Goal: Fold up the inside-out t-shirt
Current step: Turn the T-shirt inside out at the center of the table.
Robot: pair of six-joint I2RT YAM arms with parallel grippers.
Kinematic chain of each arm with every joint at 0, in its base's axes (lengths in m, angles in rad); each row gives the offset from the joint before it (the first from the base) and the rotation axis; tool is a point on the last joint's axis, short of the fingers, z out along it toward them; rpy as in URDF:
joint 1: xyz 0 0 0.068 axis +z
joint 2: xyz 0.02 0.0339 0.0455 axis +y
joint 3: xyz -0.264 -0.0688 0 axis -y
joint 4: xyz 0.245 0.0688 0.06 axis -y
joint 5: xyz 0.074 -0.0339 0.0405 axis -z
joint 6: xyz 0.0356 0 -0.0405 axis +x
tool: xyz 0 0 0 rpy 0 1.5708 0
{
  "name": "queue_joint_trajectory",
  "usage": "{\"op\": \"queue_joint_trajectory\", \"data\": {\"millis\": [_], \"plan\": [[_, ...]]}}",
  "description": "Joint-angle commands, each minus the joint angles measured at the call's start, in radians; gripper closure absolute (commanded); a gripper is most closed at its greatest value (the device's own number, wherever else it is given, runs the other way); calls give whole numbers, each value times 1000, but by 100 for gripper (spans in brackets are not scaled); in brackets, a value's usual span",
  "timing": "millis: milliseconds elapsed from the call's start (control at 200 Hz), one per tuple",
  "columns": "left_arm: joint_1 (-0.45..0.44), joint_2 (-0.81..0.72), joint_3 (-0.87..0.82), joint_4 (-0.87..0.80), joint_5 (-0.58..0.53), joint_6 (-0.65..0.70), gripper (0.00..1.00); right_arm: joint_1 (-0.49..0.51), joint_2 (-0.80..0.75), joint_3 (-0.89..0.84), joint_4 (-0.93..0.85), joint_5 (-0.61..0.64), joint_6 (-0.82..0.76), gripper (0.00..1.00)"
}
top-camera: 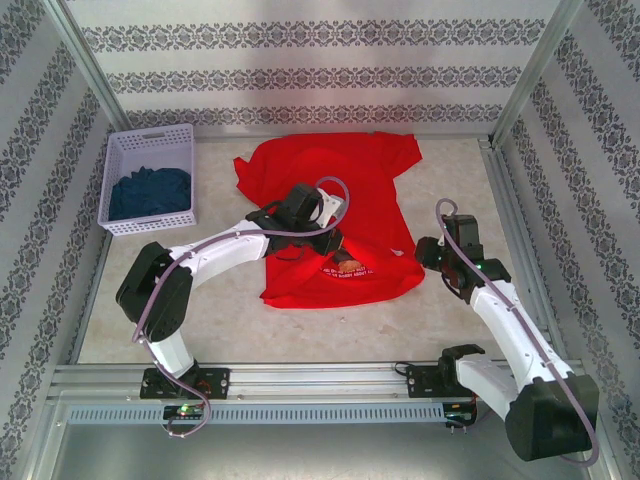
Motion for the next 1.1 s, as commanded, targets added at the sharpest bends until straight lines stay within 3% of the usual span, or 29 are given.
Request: {"op": "queue_joint_trajectory", "data": {"millis": [0,65,160,225,360,500,585,749,829,1049,1094], "plan": [[8,-10,-12,58,51,-97,100,141,-84,13,23,103,-119,46],[8,-17,-18,59,46,-94,100,225,-120,-19,98,77,-180,40],[8,-25,-21,53,40,-87,100,267,-77,-58,240,-120,-201,35],[8,-29,-22,52,41,-86,100,295,0,-54,304,-198,-194,24],[8,-39,-28,49,31,-80,100,346,140,-79,481,-219,-196,19],[10,-50,-38,50,29,-80,100,353,268,-93,616,-224,-169,21],[12,-53,-42,52,29,-81,100,358,339,-98,672,-200,-157,33],[25,-62,-60,58,34,-80,100,357,384,-104,693,-140,-163,84],[28,-63,-70,65,37,-65,100,355,371,-110,699,-149,-169,100],[28,-30,-62,41,60,40,100,344,343,-121,706,-199,-166,100],[28,-18,-56,35,65,62,96,340,339,-122,707,-207,-161,100]]}}
